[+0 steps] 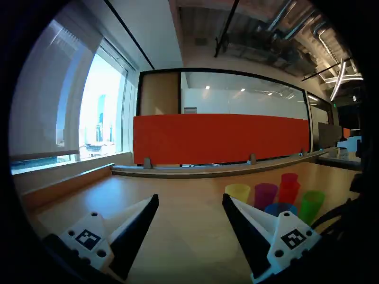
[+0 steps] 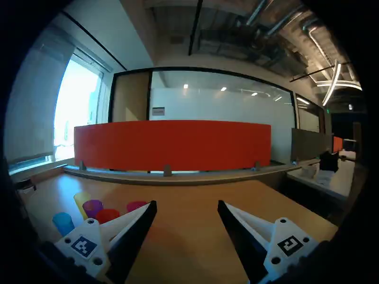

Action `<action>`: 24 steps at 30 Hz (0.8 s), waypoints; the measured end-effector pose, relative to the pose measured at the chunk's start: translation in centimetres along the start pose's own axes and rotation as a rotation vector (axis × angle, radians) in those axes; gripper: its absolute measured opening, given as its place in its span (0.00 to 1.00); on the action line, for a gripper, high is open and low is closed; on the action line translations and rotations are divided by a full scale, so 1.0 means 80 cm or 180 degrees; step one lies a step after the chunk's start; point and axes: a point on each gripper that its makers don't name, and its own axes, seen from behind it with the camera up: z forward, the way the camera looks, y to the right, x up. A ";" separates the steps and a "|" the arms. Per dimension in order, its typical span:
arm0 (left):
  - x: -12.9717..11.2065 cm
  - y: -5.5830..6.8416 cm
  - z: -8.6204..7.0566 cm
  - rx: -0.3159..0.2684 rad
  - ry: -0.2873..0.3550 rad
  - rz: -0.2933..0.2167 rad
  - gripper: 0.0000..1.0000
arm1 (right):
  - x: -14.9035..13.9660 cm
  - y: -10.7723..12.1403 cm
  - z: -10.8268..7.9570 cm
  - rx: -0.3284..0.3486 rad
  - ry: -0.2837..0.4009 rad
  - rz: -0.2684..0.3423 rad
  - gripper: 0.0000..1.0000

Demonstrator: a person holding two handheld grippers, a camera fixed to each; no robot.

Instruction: Pour water

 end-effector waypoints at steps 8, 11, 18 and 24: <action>-0.010 -0.009 0.000 0.0039 -0.0009 -0.0002 1.00 | -0.002 -0.008 0.003 0.0001 -0.0022 -0.0021 1.00; -0.014 -0.010 0.001 0.0046 -0.0024 -0.0005 1.00 | -0.002 -0.010 0.003 0.0006 -0.0026 -0.0034 1.00; -0.015 -0.011 0.000 0.0047 -0.0030 -0.0027 1.00 | -0.004 -0.009 0.003 -0.0006 -0.0059 -0.0005 1.00; -0.016 -0.011 0.000 0.0044 -0.0031 -0.0038 1.00 | -0.003 -0.010 0.004 0.0018 -0.0050 0.0049 1.00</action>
